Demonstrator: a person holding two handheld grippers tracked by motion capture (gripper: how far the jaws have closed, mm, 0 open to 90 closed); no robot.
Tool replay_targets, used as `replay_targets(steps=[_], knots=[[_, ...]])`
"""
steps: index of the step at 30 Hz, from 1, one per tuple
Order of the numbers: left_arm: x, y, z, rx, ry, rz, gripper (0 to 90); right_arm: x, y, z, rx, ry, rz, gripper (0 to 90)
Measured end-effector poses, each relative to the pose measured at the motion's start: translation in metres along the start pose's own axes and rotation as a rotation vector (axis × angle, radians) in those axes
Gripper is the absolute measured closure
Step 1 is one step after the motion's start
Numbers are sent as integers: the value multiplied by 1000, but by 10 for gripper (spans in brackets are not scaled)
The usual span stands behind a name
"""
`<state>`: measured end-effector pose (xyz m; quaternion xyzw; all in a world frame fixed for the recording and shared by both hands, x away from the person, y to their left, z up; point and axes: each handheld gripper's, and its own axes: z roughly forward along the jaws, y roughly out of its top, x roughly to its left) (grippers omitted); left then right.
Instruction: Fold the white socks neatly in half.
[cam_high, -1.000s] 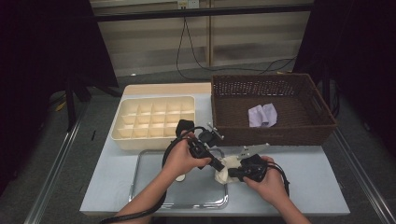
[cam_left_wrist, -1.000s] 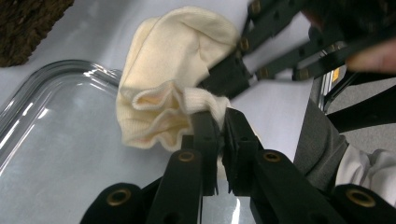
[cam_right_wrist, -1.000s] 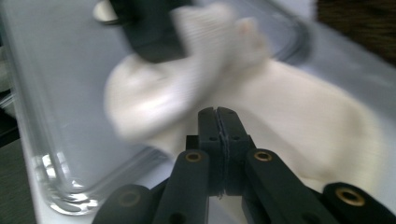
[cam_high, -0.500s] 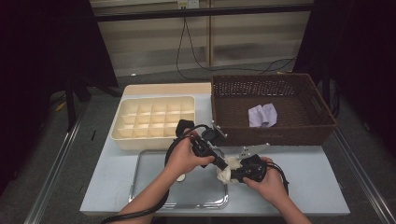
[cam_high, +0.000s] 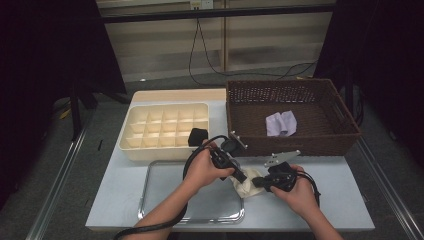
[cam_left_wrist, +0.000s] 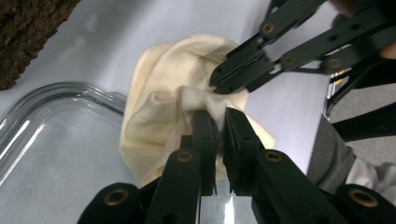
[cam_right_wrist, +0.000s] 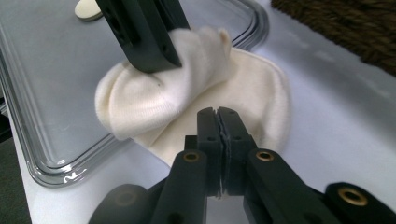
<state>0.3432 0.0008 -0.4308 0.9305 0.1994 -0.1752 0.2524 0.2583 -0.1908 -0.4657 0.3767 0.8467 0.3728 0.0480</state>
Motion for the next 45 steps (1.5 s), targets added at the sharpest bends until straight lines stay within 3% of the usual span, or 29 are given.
replay_targets(steps=[7, 15, 27, 32, 34, 38, 45], knots=[[-2, 4, 6, 12, 14, 15, 817, 1, 3, -7, -8, -26, -5, 872], [-3, 6, 11, -11, 13, 14, 777, 1, 3, -6, -4, -39, -12, 858], [-4, 4, -4, -24, 24, 33, 668, 1, 3, -5, 1, -48, -15, 849], [-3, 1, -4, -18, 27, 20, 674, 1, 2, -2, 12, -46, -16, 851], [-3, 0, -3, -20, 18, 16, 735, 1, 2, -1, 12, -48, -18, 851], [-2, 1, -1, -35, 20, 20, 742, 0, 2, -2, 9, -45, -13, 851], [-1, 6, 10, -12, 22, 21, 782, -1, 3, -8, -9, -48, -11, 845]])
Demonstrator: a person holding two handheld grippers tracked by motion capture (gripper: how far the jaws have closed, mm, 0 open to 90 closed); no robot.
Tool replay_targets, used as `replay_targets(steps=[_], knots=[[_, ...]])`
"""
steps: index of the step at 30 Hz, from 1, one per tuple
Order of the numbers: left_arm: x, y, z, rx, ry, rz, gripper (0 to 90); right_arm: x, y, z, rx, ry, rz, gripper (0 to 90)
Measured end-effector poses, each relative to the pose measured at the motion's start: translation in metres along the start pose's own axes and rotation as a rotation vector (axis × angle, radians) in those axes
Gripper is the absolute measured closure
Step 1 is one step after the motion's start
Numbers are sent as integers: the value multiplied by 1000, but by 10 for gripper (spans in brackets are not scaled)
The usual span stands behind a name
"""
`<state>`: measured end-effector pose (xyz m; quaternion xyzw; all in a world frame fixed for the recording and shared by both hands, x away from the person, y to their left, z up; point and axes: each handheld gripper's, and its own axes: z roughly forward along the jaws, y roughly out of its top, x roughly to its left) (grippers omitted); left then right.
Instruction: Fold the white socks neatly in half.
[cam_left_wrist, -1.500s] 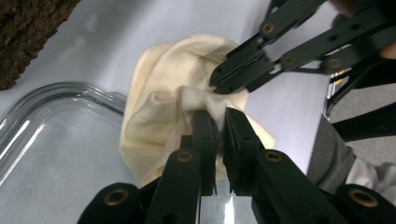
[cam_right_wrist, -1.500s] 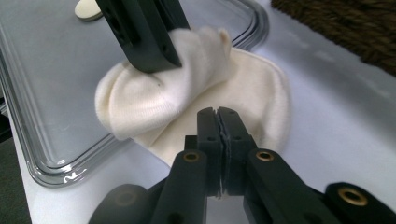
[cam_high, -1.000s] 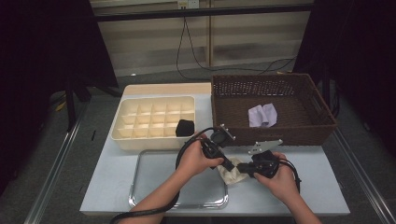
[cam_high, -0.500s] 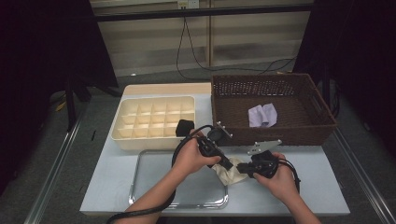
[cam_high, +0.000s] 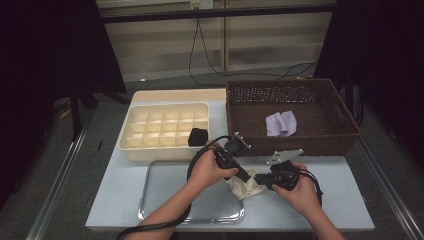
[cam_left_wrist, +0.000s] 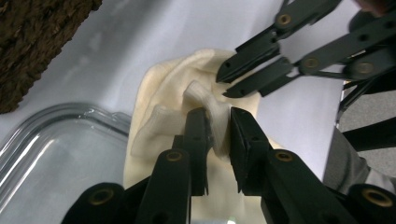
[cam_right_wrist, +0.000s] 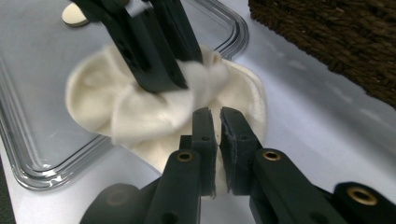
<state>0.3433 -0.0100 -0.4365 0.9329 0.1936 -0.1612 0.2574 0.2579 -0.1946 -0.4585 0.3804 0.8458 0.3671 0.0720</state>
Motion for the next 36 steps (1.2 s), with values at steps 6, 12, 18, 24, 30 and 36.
replay_targets(steps=[6, 12, 18, 24, 30, 36], knots=[[0, 1, 7, -4, 0, -3, 782, 2, 1, 0, 11, 2, -4, 825], [1, -2, 1, -13, 6, -4, 737, 6, 0, 8, 33, 12, -15, 816], [0, -8, -11, -45, 18, -2, 644, 7, -1, 15, 51, 17, -24, 834], [2, -21, -25, -63, 52, -2, 588, 8, -1, 15, 56, 15, -25, 836], [6, -38, -30, -49, 82, 1, 591, 7, -1, 15, 55, 14, -28, 837], [10, -54, -32, -37, 102, 5, 601, 7, -2, 15, 53, 8, -31, 839]])
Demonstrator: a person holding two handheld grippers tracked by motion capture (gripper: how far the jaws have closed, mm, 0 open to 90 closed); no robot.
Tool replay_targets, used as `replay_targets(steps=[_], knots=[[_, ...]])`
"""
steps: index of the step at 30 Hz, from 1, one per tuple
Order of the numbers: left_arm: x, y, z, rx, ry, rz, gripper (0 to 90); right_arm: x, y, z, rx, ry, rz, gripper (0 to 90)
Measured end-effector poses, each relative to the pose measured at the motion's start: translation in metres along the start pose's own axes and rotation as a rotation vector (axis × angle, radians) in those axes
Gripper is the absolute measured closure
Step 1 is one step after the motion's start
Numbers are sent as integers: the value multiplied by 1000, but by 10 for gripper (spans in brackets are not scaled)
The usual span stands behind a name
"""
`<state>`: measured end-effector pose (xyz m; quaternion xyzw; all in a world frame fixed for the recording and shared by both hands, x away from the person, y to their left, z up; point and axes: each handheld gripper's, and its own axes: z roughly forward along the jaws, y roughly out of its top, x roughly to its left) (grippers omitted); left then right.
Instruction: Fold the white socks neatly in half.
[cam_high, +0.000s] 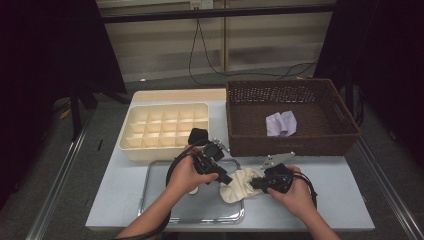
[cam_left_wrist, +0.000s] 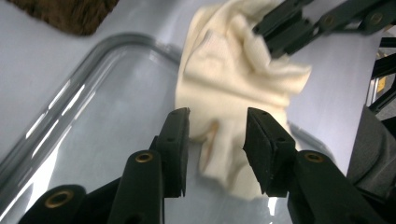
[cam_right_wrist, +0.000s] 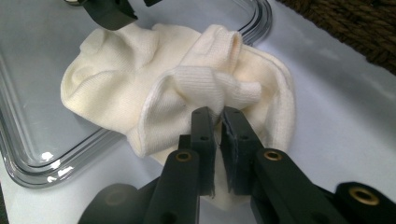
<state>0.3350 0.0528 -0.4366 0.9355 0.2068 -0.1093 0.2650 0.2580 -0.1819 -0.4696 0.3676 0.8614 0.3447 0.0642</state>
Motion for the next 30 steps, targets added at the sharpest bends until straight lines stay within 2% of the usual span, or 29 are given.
replay_targets(steps=[2, 3, 4, 6, 7, 9, 11, 12, 13, 17, 18, 19, 21, 24, 25, 28, 30], knots=[[0, -6, 2, 4, 1, -19, 608, 0, 0, 0, 0, 0, 0, 839], [1, -9, 2, 19, -2, -12, 612, 0, 0, 0, -1, 0, 0, 839], [1, -11, 4, 15, 0, -24, 620, 0, 0, 0, -4, 3, 1, 840], [2, -15, 6, 21, -5, -22, 623, 0, 0, 0, -1, -1, 0, 839], [2, -17, 7, 18, -8, -39, 625, 0, 0, 0, -1, 0, 1, 839], [3, -20, 8, 29, -15, -31, 637, 0, 0, 0, 0, 0, 4, 839], [1, -21, 10, 23, -23, -45, 663, 0, 0, 0, -1, -1, 1, 838], [1, -21, 10, 29, -23, -36, 676, 0, 0, 0, 0, -1, 3, 838], [0, -21, 11, 26, -25, -46, 688, 0, 0, 0, -5, 4, 4, 837], [-2, -20, 13, 57, -44, -29, 810, 0, 0, 0, -3, -8, -1, 824], [-4, -20, 15, 44, -42, -50, 833, 0, 0, -1, -8, -4, 8, 820], [-4, -20, 14, 59, -42, -28, 844, -1, 0, -1, -11, -6, 5, 818], [-6, -18, 15, 62, -38, -40, 862, -1, -1, -3, -9, -6, 13, 814], [-6, -15, 11, 70, -58, -29, 874, -2, -1, -3, -10, -8, 10, 810], [-7, -13, 10, 56, -64, -48, 875, -2, -1, -3, -11, -9, 10, 806], [-8, -6, 3, 28, -72, -50, 877, -2, 0, -4, -8, -11, 12, 802], [-8, 1, -3, 28, -89, -31, 879, -3, 0, -4, -7, -14, 11, 799]])
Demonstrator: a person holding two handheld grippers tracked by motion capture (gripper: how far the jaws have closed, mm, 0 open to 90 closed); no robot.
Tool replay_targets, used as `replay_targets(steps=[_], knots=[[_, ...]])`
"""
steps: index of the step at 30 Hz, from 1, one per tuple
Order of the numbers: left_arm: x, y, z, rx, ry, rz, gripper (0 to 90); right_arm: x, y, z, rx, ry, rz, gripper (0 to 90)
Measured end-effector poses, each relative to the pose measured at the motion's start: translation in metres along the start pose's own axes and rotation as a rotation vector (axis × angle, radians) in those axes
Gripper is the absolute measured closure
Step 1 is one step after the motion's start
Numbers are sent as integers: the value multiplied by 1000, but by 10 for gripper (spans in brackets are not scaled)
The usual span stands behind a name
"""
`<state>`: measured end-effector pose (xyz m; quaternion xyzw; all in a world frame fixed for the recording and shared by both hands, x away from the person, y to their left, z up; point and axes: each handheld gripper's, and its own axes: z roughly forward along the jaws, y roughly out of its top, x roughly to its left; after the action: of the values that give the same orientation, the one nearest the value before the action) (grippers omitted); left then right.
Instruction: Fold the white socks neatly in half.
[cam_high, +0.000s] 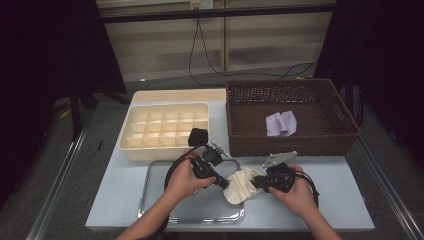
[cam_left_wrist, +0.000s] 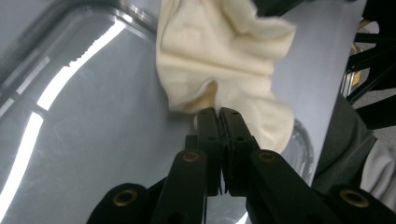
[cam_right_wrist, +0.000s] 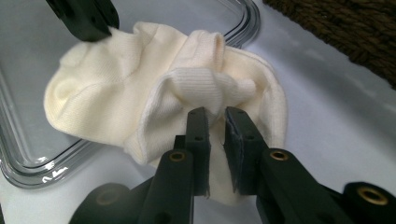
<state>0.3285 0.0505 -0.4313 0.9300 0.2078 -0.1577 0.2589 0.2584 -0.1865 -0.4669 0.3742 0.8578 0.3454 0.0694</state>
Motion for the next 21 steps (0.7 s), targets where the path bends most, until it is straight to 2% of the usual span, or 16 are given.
replay_targets(steps=[4, 10, 15, 16, 18, 21], knots=[[-6, 14, 0, -22, -8, -6, 880, 0, 0, 1, -4, 6, -1, 799], [-8, 32, 9, -20, -22, 1, 882, 0, 0, 0, -1, -2, -4, 773], [-5, 42, 16, -30, -21, -16, 883, -1, 1, -6, -16, -8, 2, 755], [-4, 43, 17, -32, -22, -8, 883, -2, 1, -7, -21, -7, 2, 753], [-3, 46, 17, -35, -21, -28, 883, -2, 1, -9, -20, -14, 0, 746], [-1, 49, 20, -35, -20, -27, 882, -4, 2, -12, -28, -18, 5, 722]])
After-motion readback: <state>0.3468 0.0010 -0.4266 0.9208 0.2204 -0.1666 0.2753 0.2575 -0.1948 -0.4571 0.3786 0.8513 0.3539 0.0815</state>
